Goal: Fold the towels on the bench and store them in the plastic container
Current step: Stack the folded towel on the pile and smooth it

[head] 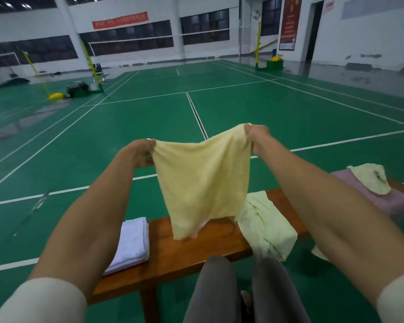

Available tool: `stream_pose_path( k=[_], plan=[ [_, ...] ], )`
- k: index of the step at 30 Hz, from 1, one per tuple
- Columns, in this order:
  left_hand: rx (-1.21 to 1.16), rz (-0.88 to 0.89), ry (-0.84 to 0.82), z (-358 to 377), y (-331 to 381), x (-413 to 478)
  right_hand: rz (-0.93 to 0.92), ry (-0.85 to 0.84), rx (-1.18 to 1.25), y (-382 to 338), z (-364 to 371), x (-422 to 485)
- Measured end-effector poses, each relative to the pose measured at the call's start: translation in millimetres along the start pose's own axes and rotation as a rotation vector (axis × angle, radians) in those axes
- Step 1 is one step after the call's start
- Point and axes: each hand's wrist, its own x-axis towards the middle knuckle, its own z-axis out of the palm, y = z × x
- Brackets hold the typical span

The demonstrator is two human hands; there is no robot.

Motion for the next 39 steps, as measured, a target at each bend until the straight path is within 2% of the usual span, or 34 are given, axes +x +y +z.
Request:
stream_pose_path(
  k=[2,5,10,12,15,19,23,25,28,32,35,39],
  plan=[
    [0.083,0.023,0.054,-1,0,3,0.000,0.004,0.067,-4,0,-4],
    [-0.007,0.022,0.064,-6,2,15,-0.017,-0.023,0.126,-13,3,-12],
    [-0.087,0.123,0.070,-4,15,4,-0.097,0.037,-0.028,-24,3,-6],
    [-0.046,0.212,-0.011,-4,21,-4,-0.142,0.030,-0.068,-27,0,-2],
    [0.167,0.323,-0.116,-5,27,-14,-0.185,0.016,-0.115,-34,-8,-4],
    [0.547,0.441,-0.010,-2,29,-15,-0.240,0.068,-0.214,-37,-17,-3],
    [0.382,0.534,0.172,0,37,-9,-0.243,0.147,-0.179,-42,-20,3],
    [0.351,0.547,0.210,-1,37,0,-0.245,0.178,-0.170,-44,-22,4],
    [0.386,0.576,0.206,4,36,0,-0.281,0.152,-0.206,-45,-27,7],
    [0.426,0.640,0.283,8,34,1,-0.314,0.103,-0.294,-46,-32,11],
    [0.368,0.584,0.296,10,32,7,-0.327,0.077,-0.343,-46,-37,9],
    [0.083,0.430,0.174,19,30,1,-0.358,-0.015,-0.537,-45,-50,4]
  ],
)
